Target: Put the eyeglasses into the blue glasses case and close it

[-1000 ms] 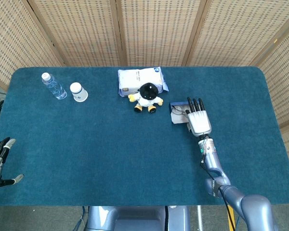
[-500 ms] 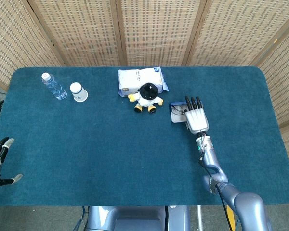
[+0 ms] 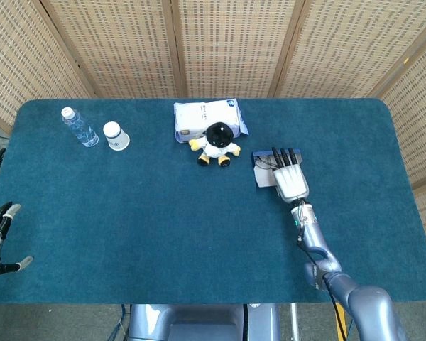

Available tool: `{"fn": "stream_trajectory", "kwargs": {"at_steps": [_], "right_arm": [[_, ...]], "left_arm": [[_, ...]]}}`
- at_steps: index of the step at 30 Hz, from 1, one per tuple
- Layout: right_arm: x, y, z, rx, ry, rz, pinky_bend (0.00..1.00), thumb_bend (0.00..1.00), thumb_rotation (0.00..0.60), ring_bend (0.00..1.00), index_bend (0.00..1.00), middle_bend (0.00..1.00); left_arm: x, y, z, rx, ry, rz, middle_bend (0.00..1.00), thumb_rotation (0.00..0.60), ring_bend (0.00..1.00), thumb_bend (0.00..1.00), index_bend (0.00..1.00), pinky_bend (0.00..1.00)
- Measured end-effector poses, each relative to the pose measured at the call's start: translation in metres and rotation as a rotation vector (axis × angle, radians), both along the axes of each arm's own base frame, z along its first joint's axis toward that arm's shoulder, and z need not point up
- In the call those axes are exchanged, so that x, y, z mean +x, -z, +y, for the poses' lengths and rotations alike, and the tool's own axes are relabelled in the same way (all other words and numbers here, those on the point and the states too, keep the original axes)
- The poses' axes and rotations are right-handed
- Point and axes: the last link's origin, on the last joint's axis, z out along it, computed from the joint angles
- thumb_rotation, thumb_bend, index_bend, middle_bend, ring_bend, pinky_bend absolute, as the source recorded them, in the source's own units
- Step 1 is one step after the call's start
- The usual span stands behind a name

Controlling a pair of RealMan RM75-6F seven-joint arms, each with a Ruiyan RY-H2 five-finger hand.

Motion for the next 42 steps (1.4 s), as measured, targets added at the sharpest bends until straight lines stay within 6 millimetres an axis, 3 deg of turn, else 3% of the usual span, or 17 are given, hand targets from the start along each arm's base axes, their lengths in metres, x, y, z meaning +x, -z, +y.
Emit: {"fn": "stream_trajectory", "kwargs": {"at_steps": [15, 26, 34, 42], "right_arm": [[-0.006, -0.032, 0.038, 0.041, -0.141, -0.005, 0.10, 0.52, 0.600, 0.00, 0.66, 0.03], [-0.005, -0.077, 0.101, 0.140, -0.259, 0.061, 0.10, 0.52, 0.600, 0.00, 0.66, 0.05], [-0.007, -0.094, 0.137, 0.199, -0.329, 0.132, 0.10, 0.52, 0.600, 0.00, 0.66, 0.05], [0.001, -0.087, 0.137, 0.267, -0.343, 0.208, 0.10, 0.52, 0.600, 0.00, 0.66, 0.05]], "left_arm": [[0.006, 0.007, -0.002, -0.029, 0.020, 0.010, 0.00, 0.600, 0.00, 0.08, 0.00, 0.00], [0.007, 0.009, -0.003, -0.032, 0.022, 0.017, 0.00, 0.600, 0.00, 0.08, 0.00, 0.00], [0.006, 0.010, -0.002, -0.037, 0.021, 0.021, 0.00, 0.600, 0.00, 0.08, 0.00, 0.00], [0.007, 0.011, -0.003, -0.040, 0.025, 0.024, 0.00, 0.600, 0.00, 0.08, 0.00, 0.00]]}}
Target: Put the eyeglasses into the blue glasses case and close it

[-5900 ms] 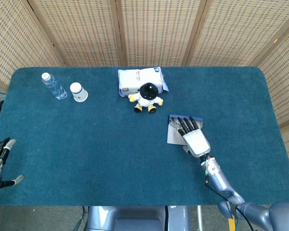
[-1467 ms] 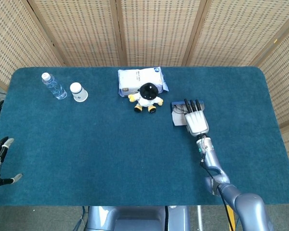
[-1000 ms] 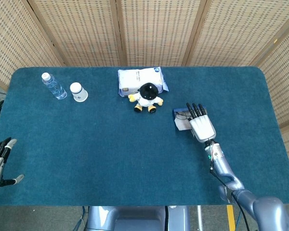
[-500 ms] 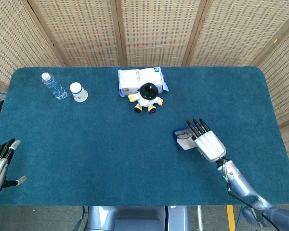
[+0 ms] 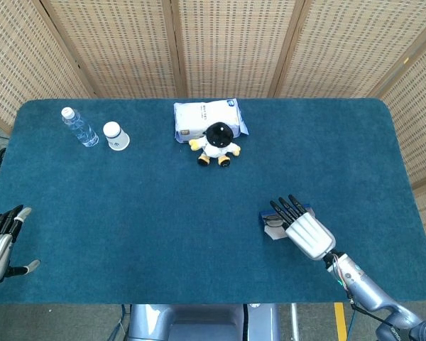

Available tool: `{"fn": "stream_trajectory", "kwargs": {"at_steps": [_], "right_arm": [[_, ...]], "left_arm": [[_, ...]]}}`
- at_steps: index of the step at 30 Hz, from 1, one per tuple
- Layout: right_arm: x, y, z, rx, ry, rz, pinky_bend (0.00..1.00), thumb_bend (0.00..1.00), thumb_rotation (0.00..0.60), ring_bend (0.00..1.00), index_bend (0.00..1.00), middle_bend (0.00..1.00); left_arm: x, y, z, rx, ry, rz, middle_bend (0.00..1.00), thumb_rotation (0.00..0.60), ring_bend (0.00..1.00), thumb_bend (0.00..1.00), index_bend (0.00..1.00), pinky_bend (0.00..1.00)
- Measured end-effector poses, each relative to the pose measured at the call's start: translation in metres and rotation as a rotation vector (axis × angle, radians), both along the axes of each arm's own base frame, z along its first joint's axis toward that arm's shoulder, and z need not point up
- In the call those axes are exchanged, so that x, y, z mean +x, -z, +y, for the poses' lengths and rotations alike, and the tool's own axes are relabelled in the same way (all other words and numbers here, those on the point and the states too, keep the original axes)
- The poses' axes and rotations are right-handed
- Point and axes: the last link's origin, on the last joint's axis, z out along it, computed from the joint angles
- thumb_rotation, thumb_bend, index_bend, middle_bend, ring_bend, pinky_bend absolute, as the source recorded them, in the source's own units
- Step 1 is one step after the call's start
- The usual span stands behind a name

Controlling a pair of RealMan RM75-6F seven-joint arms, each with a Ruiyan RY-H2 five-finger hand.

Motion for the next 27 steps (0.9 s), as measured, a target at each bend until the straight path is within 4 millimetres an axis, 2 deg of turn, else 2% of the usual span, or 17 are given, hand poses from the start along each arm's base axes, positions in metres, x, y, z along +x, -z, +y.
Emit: {"fn": "stream_trajectory", "kwargs": {"at_steps": [11, 19, 20, 22, 24, 27], "right_arm": [[0.011, 0.018, -0.022, 0.038, 0.002, 0.082, 0.10, 0.52, 0.600, 0.00, 0.66, 0.05], [0.018, 0.021, -0.034, 0.027, -0.003, 0.101, 0.10, 0.50, 0.600, 0.00, 0.66, 0.05], [0.019, 0.021, -0.035, 0.026, -0.002, 0.101, 0.10, 0.48, 0.600, 0.00, 0.64, 0.05], [0.020, 0.022, -0.037, 0.022, 0.000, 0.097, 0.10, 0.44, 0.600, 0.00, 0.53, 0.04], [0.021, 0.023, -0.038, 0.021, 0.005, 0.091, 0.10, 0.39, 0.600, 0.00, 0.31, 0.01], [0.020, 0.025, -0.041, 0.021, 0.019, 0.074, 0.10, 0.35, 0.600, 0.00, 0.12, 0.00]], "left_arm": [[-0.001, -0.001, 0.000, 0.003, -0.004, -0.005, 0.00, 0.600, 0.00, 0.08, 0.00, 0.00], [-0.001, -0.002, 0.000, 0.003, -0.008, -0.006, 0.00, 0.600, 0.00, 0.08, 0.00, 0.00], [-0.001, -0.002, 0.000, 0.002, -0.008, -0.006, 0.00, 0.600, 0.00, 0.08, 0.00, 0.00], [-0.001, -0.001, 0.000, 0.001, -0.009, -0.005, 0.00, 0.600, 0.00, 0.08, 0.00, 0.00], [-0.001, -0.001, 0.001, 0.001, -0.009, -0.005, 0.00, 0.600, 0.00, 0.08, 0.00, 0.00], [-0.001, -0.002, 0.000, 0.002, -0.009, -0.006, 0.00, 0.600, 0.00, 0.08, 0.00, 0.00]]}}
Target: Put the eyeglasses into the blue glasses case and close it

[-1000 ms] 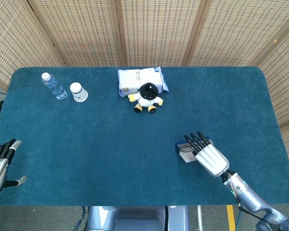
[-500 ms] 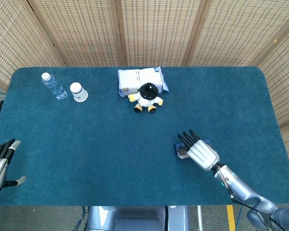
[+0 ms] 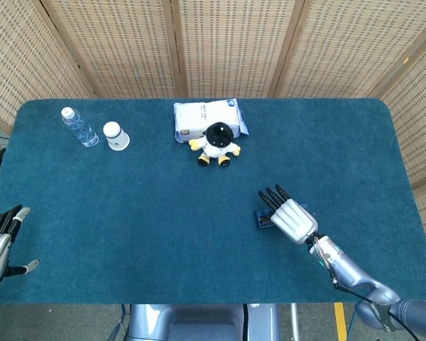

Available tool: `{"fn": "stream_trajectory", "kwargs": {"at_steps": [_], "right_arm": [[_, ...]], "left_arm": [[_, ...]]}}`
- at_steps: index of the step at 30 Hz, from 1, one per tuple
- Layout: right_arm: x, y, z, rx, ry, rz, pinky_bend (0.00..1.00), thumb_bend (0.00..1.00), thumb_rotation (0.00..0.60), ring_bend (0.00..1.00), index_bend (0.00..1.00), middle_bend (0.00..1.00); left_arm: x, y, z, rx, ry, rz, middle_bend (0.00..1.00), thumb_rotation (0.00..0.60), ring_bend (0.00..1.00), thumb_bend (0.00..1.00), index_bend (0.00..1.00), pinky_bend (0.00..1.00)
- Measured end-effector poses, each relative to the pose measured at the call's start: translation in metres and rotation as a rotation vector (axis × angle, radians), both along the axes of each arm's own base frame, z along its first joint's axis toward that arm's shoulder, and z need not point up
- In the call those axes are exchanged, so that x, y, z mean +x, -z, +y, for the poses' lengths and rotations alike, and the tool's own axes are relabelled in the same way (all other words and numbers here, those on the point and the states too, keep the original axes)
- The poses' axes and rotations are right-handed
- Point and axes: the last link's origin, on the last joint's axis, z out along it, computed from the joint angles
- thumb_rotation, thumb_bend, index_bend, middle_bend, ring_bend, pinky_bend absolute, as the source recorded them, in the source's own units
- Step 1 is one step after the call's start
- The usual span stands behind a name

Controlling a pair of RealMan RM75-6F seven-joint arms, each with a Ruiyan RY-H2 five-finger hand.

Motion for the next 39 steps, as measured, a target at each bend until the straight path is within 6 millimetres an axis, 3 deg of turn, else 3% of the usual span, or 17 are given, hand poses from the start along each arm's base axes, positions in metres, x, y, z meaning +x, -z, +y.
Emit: {"fn": "stream_trajectory", "kwargs": {"at_steps": [3, 15, 20, 25, 34, 39], "right_arm": [[0.001, 0.002, -0.003, -0.009, 0.006, -0.029, 0.10, 0.28, 0.600, 0.00, 0.00, 0.00], [0.006, -0.002, -0.016, -0.047, 0.023, -0.152, 0.09, 0.26, 0.600, 0.00, 0.00, 0.00], [0.005, -0.007, -0.013, 0.026, 0.093, -0.130, 0.01, 0.24, 0.600, 0.00, 0.00, 0.00], [0.004, 0.000, -0.010, 0.146, 0.172, -0.110, 0.00, 0.23, 0.600, 0.00, 0.00, 0.00], [-0.006, 0.019, -0.016, 0.200, 0.203, -0.154, 0.00, 0.26, 0.600, 0.00, 0.00, 0.09], [-0.008, 0.029, -0.020, 0.197, 0.222, -0.200, 0.00, 0.26, 0.600, 0.00, 0.08, 0.24]], "left_arm": [[0.000, 0.000, 0.000, 0.001, -0.002, -0.001, 0.00, 0.600, 0.00, 0.08, 0.00, 0.00], [-0.001, 0.000, 0.000, 0.000, -0.001, -0.003, 0.00, 0.600, 0.00, 0.08, 0.00, 0.00], [0.000, 0.001, 0.000, -0.005, 0.000, -0.001, 0.00, 0.600, 0.00, 0.08, 0.00, 0.00], [0.000, 0.000, -0.001, -0.002, 0.002, -0.002, 0.00, 0.600, 0.00, 0.09, 0.00, 0.00], [0.000, 0.000, 0.000, 0.000, -0.001, -0.006, 0.00, 0.600, 0.00, 0.09, 0.00, 0.00], [0.000, 0.000, 0.000, -0.002, -0.002, -0.007, 0.00, 0.600, 0.00, 0.09, 0.00, 0.00]]}}
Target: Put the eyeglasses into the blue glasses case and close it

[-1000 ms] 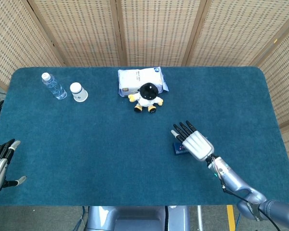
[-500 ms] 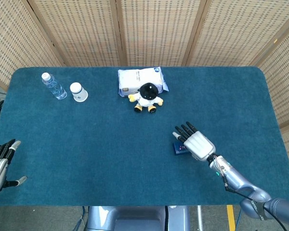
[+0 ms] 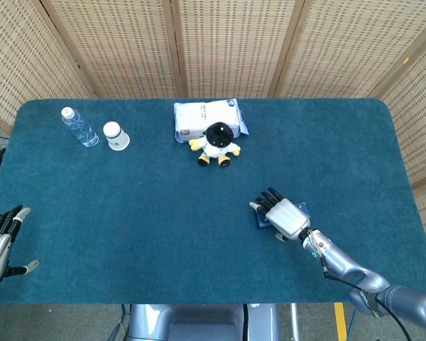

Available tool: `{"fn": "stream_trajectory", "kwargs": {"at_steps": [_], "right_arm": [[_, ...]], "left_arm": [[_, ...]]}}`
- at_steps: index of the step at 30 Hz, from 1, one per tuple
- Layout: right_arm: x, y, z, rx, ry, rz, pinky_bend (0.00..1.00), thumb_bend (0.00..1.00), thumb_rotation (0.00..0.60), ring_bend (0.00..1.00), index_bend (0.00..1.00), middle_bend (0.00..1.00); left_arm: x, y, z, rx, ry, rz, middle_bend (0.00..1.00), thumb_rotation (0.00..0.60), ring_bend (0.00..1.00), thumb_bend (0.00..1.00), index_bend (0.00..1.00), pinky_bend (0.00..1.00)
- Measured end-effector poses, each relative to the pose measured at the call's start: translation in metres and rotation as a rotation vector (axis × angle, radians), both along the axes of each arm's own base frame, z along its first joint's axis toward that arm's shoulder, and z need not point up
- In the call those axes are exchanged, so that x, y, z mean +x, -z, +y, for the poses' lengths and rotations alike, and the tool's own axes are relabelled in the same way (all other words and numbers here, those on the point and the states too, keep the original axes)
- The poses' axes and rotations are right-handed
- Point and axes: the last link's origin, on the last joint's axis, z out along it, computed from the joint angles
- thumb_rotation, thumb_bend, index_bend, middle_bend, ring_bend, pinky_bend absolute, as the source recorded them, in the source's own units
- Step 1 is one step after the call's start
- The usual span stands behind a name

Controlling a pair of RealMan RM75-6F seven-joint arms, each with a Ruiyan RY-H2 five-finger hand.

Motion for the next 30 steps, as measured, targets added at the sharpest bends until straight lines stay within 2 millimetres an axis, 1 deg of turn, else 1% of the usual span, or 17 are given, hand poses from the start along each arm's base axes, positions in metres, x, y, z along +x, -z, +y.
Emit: {"fn": "stream_trajectory", "kwargs": {"at_steps": [4, 6, 9, 14, 16, 17, 18, 19, 21, 23, 25, 30], "right_arm": [[-0.001, 0.004, -0.003, -0.009, 0.022, -0.036, 0.00, 0.34, 0.600, 0.00, 0.19, 0.35], [-0.002, 0.004, -0.005, -0.016, 0.028, -0.041, 0.00, 0.36, 0.600, 0.03, 0.23, 0.41], [-0.004, 0.005, -0.006, -0.021, 0.041, -0.045, 0.00, 0.36, 0.600, 0.06, 0.27, 0.45], [-0.006, 0.004, -0.006, -0.034, 0.049, -0.050, 0.00, 0.38, 0.600, 0.07, 0.29, 0.45], [-0.005, 0.004, -0.006, -0.036, 0.049, -0.053, 0.00, 0.36, 0.600, 0.08, 0.29, 0.41], [-0.005, 0.003, -0.006, -0.034, 0.050, -0.054, 0.00, 0.33, 0.600, 0.08, 0.27, 0.35], [-0.005, 0.003, -0.006, -0.031, 0.051, -0.056, 0.00, 0.30, 0.600, 0.07, 0.23, 0.27], [-0.005, 0.002, -0.005, -0.027, 0.054, -0.059, 0.00, 0.28, 0.600, 0.06, 0.19, 0.22], [-0.004, 0.000, -0.004, -0.022, 0.058, -0.067, 0.00, 0.26, 0.600, 0.03, 0.09, 0.09], [-0.001, -0.005, -0.002, -0.023, 0.061, -0.089, 0.00, 0.26, 0.600, 0.00, 0.03, 0.02], [0.003, -0.010, 0.001, -0.024, 0.062, -0.114, 0.00, 0.26, 0.600, 0.00, 0.01, 0.00], [0.012, -0.028, 0.010, -0.036, 0.067, -0.158, 0.00, 0.26, 0.600, 0.00, 0.00, 0.00]], "left_arm": [[0.000, 0.000, 0.000, 0.003, -0.001, 0.001, 0.00, 0.600, 0.00, 0.09, 0.00, 0.00], [-0.001, 0.000, 0.000, 0.002, -0.002, 0.001, 0.00, 0.600, 0.00, 0.09, 0.00, 0.00], [-0.001, 0.000, 0.000, 0.000, -0.003, 0.002, 0.00, 0.600, 0.00, 0.09, 0.00, 0.00], [0.000, 0.001, 0.000, 0.001, -0.003, 0.004, 0.00, 0.600, 0.00, 0.09, 0.00, 0.00], [0.000, 0.001, 0.000, -0.001, -0.004, 0.005, 0.00, 0.600, 0.00, 0.09, 0.00, 0.00], [0.000, 0.001, 0.000, -0.001, -0.003, 0.005, 0.00, 0.600, 0.00, 0.10, 0.00, 0.00], [0.000, 0.001, 0.000, -0.001, -0.003, 0.005, 0.00, 0.600, 0.00, 0.10, 0.00, 0.00], [0.000, 0.001, 0.000, -0.001, -0.003, 0.006, 0.00, 0.600, 0.00, 0.10, 0.00, 0.00], [0.000, 0.001, 0.000, -0.001, -0.002, 0.005, 0.00, 0.600, 0.00, 0.10, 0.00, 0.00], [0.001, 0.001, 0.001, -0.002, 0.001, 0.002, 0.00, 0.600, 0.00, 0.09, 0.00, 0.00], [0.003, 0.001, 0.000, -0.002, 0.009, -0.001, 0.00, 0.600, 0.00, 0.10, 0.00, 0.00], [0.005, -0.001, -0.002, -0.002, 0.025, -0.009, 0.00, 0.600, 0.00, 0.10, 0.00, 0.00]]}}
